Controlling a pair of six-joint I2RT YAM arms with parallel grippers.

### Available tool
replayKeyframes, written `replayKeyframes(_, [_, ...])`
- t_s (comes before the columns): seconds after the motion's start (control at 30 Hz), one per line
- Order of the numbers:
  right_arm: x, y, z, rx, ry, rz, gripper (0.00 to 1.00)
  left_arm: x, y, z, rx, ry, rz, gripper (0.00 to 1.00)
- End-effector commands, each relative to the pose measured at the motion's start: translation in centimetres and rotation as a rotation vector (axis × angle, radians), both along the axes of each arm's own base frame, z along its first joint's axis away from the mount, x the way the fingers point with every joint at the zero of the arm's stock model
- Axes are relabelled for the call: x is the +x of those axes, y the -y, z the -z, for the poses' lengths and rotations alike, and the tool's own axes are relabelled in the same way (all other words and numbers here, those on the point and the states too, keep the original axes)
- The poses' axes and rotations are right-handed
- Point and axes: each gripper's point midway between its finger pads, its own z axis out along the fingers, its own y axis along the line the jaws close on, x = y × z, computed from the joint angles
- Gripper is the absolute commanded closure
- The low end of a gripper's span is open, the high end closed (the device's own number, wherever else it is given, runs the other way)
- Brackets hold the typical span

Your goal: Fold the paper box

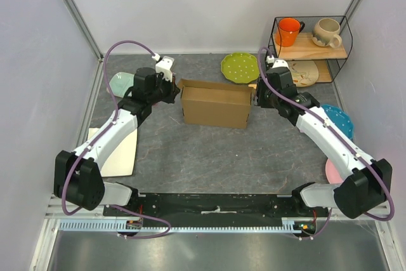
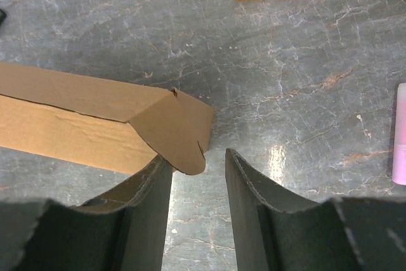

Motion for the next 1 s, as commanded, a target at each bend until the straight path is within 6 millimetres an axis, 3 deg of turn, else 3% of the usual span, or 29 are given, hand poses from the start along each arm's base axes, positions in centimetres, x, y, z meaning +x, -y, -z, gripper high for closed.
replayKeyframes(0.0, [0.4,0.7,0.0,-0.037,0.047,0.003,0.54,0.5,0.1,-0.8,0.029,-0.004,0.010,0.98])
replayKeyframes(0.57, [2.1,0.0,-0.2,-0.029,0.094,-0.004,0.57,0.6,0.6,-0.2,0.026,-0.036,0.035,0.98])
replayKeyframes(0.67, [2.2,-0.1,0.2,-0.030,0.083,-0.007,0.63,0.6,0.6,-0.2,0.027,-0.035,0.037,0.98])
replayKeyframes(0.77, [2.2,-0.3,0.4,-0.024,0.081,-0.013,0.74,0.5,0.6,-0.1,0.027,-0.036,0.039,0.98])
replayKeyframes(0.97, [2.1,-0.9,-0.9,0.023,0.101,-0.019,0.97,0.5,0.7,-0.1,0.026,-0.037,0.042,0.98])
